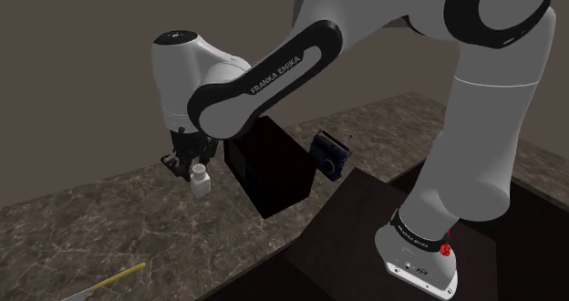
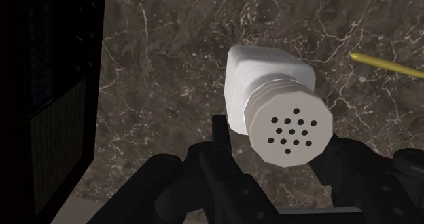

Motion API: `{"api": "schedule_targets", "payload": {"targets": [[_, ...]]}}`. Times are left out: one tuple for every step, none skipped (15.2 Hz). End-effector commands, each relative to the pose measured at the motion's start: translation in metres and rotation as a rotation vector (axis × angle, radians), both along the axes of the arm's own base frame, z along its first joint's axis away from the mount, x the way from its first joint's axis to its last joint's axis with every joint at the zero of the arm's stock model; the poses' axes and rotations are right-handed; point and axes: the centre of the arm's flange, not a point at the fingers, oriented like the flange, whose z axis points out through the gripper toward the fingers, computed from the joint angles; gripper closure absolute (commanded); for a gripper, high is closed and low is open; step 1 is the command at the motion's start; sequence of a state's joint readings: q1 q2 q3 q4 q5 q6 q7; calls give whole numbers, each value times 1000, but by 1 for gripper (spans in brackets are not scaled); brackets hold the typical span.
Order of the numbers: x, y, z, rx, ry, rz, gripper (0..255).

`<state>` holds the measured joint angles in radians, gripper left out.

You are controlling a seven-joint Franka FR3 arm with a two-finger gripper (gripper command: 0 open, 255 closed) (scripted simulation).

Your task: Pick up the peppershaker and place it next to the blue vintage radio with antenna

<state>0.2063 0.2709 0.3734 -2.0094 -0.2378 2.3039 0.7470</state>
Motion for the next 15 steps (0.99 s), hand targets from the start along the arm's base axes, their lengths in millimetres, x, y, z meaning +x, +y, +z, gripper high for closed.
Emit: {"api": "schedule_targets", "payload": {"targets": [[0,0,11,0,0,0,255],[0,0,16,0,0,0,255],[0,0,21,0,0,0,255],[0,0,27,0,0,0,255],[0,0,32,0,0,0,255],[0,0,37,0,0,0,255],[0,0,43,0,0,0,255],[0,0,48,0,0,0,255],[0,0,53,0,0,0,255],[0,0,58,0,0,0,255],[0,0,64,0,0,0,255],[0,0,69,0,0,0,255],[0,0,74,0,0,0,255],[0,0,76,0,0,0,255],[1,-13,76,0,0,0,255]]}}
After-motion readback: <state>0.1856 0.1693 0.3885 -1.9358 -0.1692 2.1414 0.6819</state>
